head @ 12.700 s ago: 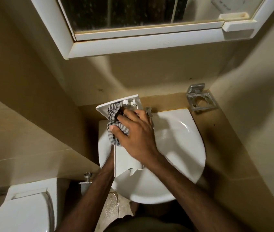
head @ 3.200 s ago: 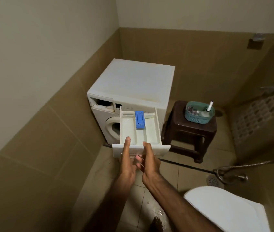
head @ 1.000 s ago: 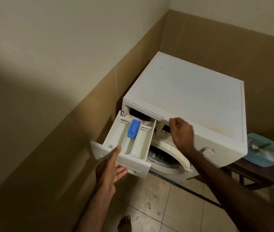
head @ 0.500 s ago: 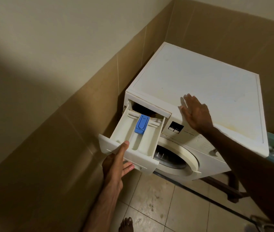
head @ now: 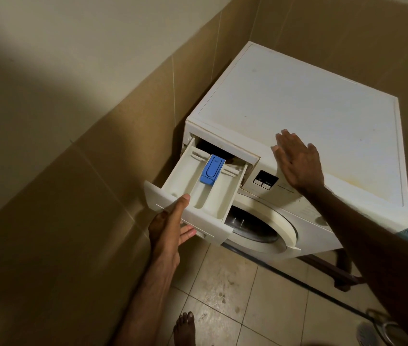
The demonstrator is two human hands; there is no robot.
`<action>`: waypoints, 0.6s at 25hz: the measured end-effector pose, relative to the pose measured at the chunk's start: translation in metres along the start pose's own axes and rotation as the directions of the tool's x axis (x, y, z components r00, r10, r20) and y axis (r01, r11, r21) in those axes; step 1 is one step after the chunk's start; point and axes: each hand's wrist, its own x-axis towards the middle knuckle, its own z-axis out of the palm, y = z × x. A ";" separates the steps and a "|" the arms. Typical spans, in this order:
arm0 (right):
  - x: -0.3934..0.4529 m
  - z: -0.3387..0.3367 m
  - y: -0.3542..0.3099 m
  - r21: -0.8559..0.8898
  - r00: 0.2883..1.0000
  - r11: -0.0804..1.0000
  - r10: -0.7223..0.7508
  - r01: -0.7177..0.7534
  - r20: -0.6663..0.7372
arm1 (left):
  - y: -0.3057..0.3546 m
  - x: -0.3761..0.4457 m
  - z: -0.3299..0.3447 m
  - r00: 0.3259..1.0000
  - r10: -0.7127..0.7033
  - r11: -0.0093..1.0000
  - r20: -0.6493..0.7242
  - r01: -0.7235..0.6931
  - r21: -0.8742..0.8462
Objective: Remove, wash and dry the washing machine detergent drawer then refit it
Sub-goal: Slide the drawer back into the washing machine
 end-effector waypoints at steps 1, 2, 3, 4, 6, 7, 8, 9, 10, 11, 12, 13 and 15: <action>-0.001 0.000 -0.001 0.002 1.000 1.000 0.006 -0.006 0.002 | 0.001 0.002 -0.001 1.000 0.002 1.000 -0.001 -0.002 0.008; -0.001 0.000 -0.001 0.010 1.000 1.000 0.023 -0.023 0.010 | 0.003 0.005 -0.002 1.000 0.007 1.000 0.002 -0.007 0.017; -0.001 0.000 -0.002 0.020 0.999 0.999 0.042 -0.042 0.017 | 0.005 0.008 -0.002 1.000 0.013 1.000 0.007 -0.013 0.024; -0.001 0.000 -0.002 0.026 0.998 0.998 0.051 -0.052 0.020 | 0.007 0.011 -0.003 1.000 0.015 0.999 0.011 -0.016 0.031; 0.000 0.000 -0.003 0.024 0.999 0.998 0.050 -0.050 0.019 | 0.011 0.017 -0.003 1.000 0.007 0.999 0.019 -0.008 0.034; 0.000 0.000 -0.003 0.021 0.999 0.999 0.048 -0.049 0.018 | 0.013 0.018 -0.002 1.000 -0.001 1.000 0.024 0.000 0.031; 0.000 0.000 -0.003 0.019 0.999 0.999 0.048 -0.048 0.016 | 0.013 0.019 0.000 1.000 -0.007 1.000 0.030 0.007 0.028; 0.000 0.001 -0.003 0.018 0.999 0.999 0.048 -0.048 0.013 | 0.013 0.020 0.003 0.999 -0.012 1.000 0.036 0.011 0.024; 0.000 0.001 -0.002 0.017 0.999 0.999 0.047 -0.047 0.011 | 0.012 0.020 0.006 0.999 -0.015 1.000 0.041 0.014 0.017; 0.000 0.001 -0.002 0.015 0.999 0.999 0.047 -0.047 0.009 | 0.011 0.020 0.009 0.999 -0.017 1.000 0.044 0.017 0.008; 0.000 0.001 -0.003 0.015 0.999 0.999 0.050 -0.050 0.011 | 0.010 0.020 0.012 0.999 -0.017 1.000 0.043 0.017 0.001; 0.000 0.001 -0.003 0.017 0.999 0.999 0.052 -0.052 0.015 | 0.009 0.020 0.015 0.999 -0.014 1.000 0.039 0.014 -0.003; 0.000 0.001 -0.003 0.015 0.998 0.999 0.052 -0.052 0.019 | 0.011 0.022 0.020 0.999 -0.011 1.000 0.033 0.011 -0.015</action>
